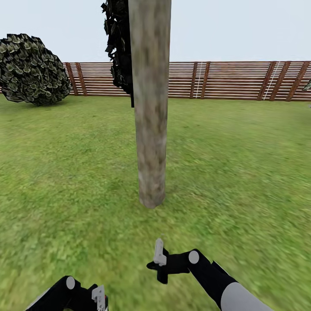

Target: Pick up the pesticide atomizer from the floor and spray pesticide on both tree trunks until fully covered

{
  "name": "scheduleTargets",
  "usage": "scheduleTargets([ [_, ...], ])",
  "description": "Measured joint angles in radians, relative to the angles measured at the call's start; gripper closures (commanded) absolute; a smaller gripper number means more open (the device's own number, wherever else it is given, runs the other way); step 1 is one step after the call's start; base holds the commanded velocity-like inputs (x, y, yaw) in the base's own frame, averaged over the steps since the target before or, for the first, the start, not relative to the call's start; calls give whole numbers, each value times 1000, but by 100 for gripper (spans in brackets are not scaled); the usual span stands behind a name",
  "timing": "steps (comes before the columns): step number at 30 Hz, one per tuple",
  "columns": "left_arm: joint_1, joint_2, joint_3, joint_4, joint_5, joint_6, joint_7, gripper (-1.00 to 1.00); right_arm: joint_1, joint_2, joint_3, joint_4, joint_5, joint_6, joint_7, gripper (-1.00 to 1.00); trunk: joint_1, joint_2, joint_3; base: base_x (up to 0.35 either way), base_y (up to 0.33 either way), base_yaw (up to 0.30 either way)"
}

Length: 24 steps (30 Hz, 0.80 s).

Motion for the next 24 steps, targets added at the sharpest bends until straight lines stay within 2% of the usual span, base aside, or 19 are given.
scheduleTargets([
  [4,-19,-30,1,2,-47,5,0,100,0,0,0,-3,1,0,14,100,0,0,0,0,0,0],
  [8,-23,-53,1,1,-75,23,-1,100,0,0,-1,-3,1,-1,17,100,0,0,0,0,0,0],
  [14,-34,-56,2,1,-67,23,-3,100,0,0,-1,0,1,-1,17,100,0,0,0,0,0,0],
  [20,-40,-92,2,2,-64,18,-3,100,0,0,-1,1,1,-1,17,100,0,0,0,0,0,0],
  [24,-45,-101,3,2,-63,16,-3,100,0,0,-1,1,1,-2,17,100,0,0,0,0,0,0],
])
